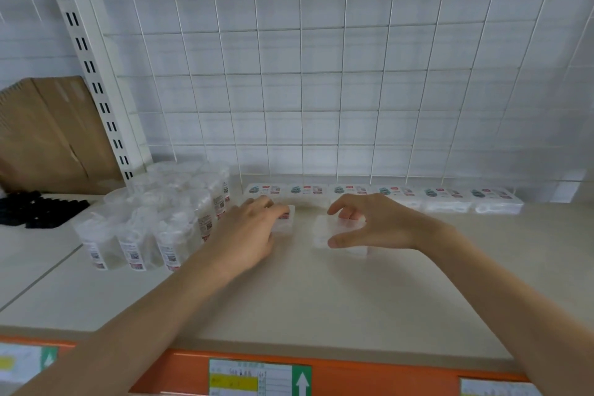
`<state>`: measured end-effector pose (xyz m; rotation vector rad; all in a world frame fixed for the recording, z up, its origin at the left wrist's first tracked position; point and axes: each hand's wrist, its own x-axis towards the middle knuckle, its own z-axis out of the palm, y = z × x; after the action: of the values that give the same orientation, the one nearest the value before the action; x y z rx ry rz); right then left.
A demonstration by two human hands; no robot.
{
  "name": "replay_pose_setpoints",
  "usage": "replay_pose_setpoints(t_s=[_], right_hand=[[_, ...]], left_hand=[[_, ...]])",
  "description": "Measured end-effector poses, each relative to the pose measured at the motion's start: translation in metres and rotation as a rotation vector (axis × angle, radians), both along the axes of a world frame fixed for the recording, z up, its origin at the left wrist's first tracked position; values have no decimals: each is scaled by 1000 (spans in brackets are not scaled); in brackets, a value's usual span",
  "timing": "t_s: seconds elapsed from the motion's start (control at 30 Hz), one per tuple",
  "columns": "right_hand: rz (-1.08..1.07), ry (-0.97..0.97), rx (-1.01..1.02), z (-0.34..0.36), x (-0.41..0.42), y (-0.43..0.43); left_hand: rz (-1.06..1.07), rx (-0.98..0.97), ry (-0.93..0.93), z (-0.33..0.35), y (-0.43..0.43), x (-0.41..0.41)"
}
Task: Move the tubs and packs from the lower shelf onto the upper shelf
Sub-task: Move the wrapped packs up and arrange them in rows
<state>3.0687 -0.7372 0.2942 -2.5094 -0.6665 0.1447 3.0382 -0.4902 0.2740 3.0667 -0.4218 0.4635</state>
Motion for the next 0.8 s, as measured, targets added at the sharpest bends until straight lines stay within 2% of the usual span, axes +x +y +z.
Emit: replay_pose_setpoints(t_s=[0.2, 0.37, 0.8], right_hand=[[-16, -12, 29, -3, 0, 2], [-30, -6, 50, -5, 1, 2], [-38, -9, 60, -7, 3, 5]], left_hand=[[47, -21, -9, 1, 0, 0], [80, 34, -42, -1, -2, -3], [93, 25, 0, -6, 3, 4]])
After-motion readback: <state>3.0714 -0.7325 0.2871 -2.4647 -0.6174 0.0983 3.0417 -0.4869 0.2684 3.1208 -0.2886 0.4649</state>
